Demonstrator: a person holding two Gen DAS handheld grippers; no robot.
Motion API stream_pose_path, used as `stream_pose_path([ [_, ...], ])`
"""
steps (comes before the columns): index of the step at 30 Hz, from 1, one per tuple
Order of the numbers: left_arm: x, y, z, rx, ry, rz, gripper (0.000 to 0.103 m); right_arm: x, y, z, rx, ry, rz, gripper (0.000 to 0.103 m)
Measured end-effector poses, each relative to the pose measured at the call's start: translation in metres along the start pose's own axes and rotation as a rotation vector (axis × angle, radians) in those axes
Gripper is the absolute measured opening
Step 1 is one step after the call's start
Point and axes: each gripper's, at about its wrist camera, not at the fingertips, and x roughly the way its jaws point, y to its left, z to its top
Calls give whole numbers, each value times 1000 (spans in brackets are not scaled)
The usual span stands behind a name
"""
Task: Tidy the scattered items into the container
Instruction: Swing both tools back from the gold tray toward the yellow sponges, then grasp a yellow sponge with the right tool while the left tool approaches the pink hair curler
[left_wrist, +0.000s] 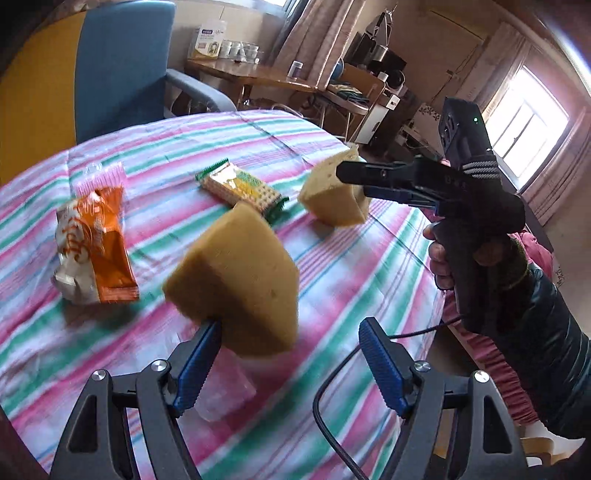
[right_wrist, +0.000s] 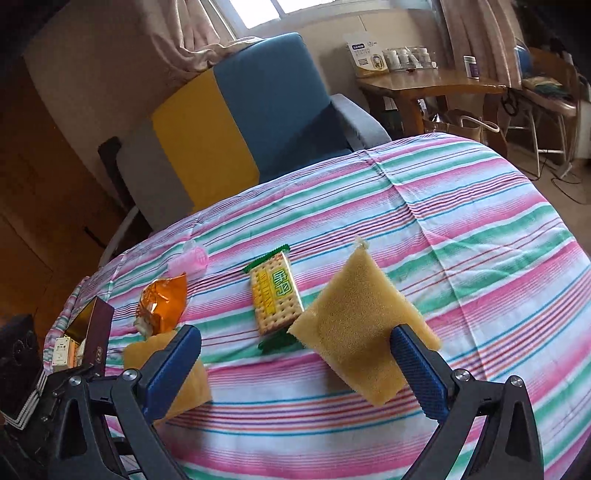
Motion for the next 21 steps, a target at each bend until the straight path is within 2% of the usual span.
stream_pose_path([
  [5, -15, -3, -37, -57, -7, -15, 77, -13, 3, -31, 68, 24, -8, 103],
  [10, -39, 18, -58, -140, -41, 46, 77, -26, -8, -66, 169, 29, -20, 103],
  [16, -58, 44, -56, -220, -84, 174, 77, -43, -13, -104, 273, 12, -9, 103],
  [18, -57, 46, -51, -211, -86, 207, 77, -50, -8, -113, 280, 1, -11, 103],
  [21, -50, 40, -44, -142, -77, 288, 77, -67, 9, -117, 247, -41, -3, 103],
])
